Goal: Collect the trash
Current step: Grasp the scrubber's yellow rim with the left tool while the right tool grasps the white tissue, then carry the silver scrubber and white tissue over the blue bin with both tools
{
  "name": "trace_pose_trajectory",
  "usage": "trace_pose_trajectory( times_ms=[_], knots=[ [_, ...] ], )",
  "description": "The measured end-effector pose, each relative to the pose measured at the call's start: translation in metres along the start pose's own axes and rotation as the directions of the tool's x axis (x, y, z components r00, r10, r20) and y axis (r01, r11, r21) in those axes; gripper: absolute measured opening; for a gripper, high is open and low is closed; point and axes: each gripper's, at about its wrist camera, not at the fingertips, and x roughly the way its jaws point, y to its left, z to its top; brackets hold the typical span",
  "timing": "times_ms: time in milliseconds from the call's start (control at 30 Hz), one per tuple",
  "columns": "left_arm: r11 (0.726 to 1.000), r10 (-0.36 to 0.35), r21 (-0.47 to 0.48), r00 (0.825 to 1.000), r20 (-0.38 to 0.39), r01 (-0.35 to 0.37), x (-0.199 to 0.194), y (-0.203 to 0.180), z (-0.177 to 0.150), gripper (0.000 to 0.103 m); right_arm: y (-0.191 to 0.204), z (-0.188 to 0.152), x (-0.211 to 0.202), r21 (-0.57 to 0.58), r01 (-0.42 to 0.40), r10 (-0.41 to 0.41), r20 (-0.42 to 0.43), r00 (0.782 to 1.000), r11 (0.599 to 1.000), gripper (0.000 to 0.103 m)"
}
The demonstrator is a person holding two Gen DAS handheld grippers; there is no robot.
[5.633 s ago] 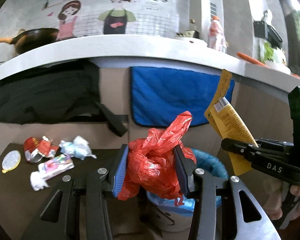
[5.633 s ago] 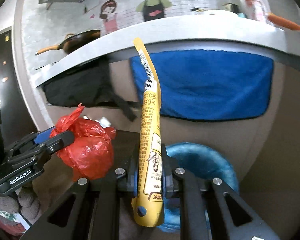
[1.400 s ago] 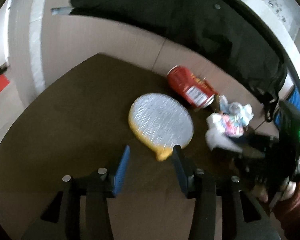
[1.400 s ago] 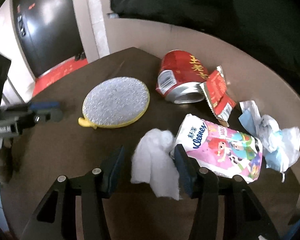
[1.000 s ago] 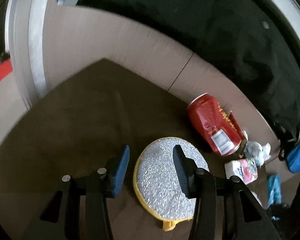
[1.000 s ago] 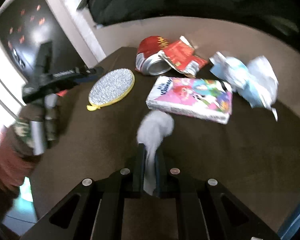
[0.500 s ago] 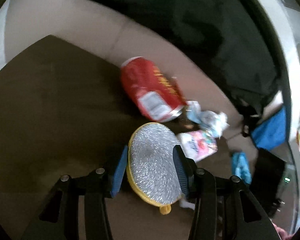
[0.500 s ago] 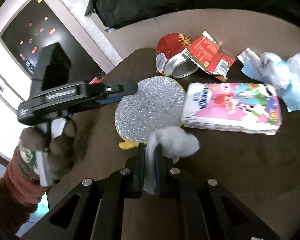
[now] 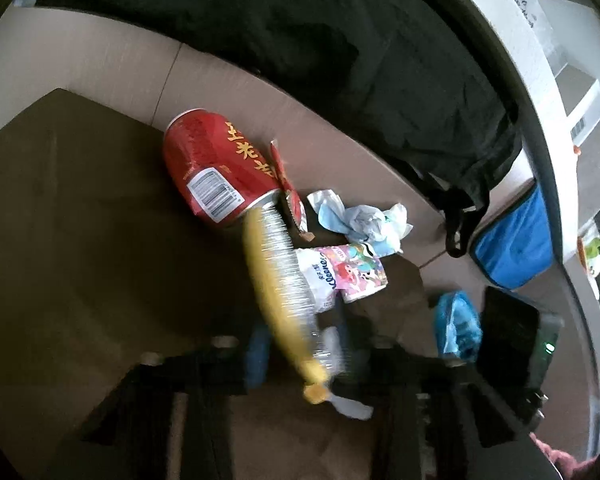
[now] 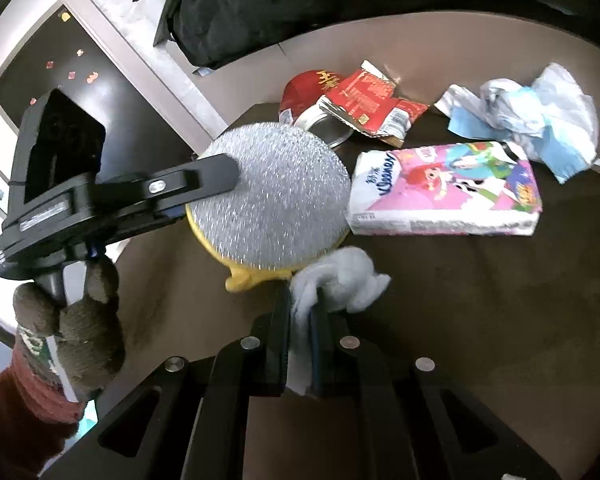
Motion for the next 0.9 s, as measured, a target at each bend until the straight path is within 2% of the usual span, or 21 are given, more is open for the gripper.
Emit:
trace_pose_trajectory(
  times_ms=[67,100,133,200,300,433,533,633,700,833,900],
  knots=[
    [0.999,0.021,0.042,1.0,0.009,-0.022,0.002,-0.009,-0.003,0.016,0.0,-0.006,-0.009,-0.02,0.034,-0.034,0.02,0.999,0.999,0.017],
    [0.997,0.037,0.066,0.999,0.021,-0.038,0.001,-0.013,-0.005,0.016,0.002,-0.009,-0.014,-0.039,0.049,-0.048,0.028,0.998,0.998,0.032],
    [0.994,0.061,0.09,0.997,0.04,-0.064,-0.002,-0.018,-0.008,0.015,0.004,-0.013,-0.02,-0.059,0.059,-0.056,0.041,0.998,0.997,0.053],
    [0.991,0.085,0.096,0.994,0.064,-0.091,-0.007,-0.021,-0.013,0.015,0.004,-0.019,-0.033,-0.079,0.094,-0.087,0.084,0.993,0.992,0.063],
    [0.983,0.14,0.098,0.982,0.124,-0.153,-0.021,-0.023,-0.02,0.015,0.001,-0.019,-0.041,-0.07,0.122,-0.114,0.106,0.988,0.99,0.063],
    [0.963,0.2,0.141,0.958,0.204,-0.231,-0.044,-0.029,-0.031,0.015,-0.003,-0.008,-0.032,-0.023,0.123,-0.12,0.086,0.989,0.992,0.063],
    [0.952,0.229,0.147,0.945,0.234,-0.267,-0.056,-0.028,-0.039,0.015,0.001,0.003,-0.016,-0.018,0.138,-0.136,0.071,0.988,0.99,0.063],
    [0.949,0.249,0.135,0.939,0.238,-0.286,-0.062,-0.023,-0.045,0.015,0.004,0.013,0.003,-0.024,0.168,-0.167,0.044,0.985,0.986,0.062],
    [0.946,0.265,0.123,0.933,0.245,-0.301,-0.065,-0.02,-0.049,0.015,0.008,0.014,0.011,-0.045,0.172,-0.171,0.029,0.985,0.984,0.055],
    [0.948,0.279,0.091,0.932,0.233,-0.306,-0.065,-0.013,-0.055,0.015,0.016,0.01,0.019,-0.096,0.213,-0.213,0.011,0.977,0.972,0.03],
    [0.945,0.285,0.095,0.929,0.236,-0.314,-0.065,-0.016,-0.058,0.015,0.016,0.007,0.014,-0.098,0.201,-0.201,0.012,0.98,0.975,0.027]
  ],
)
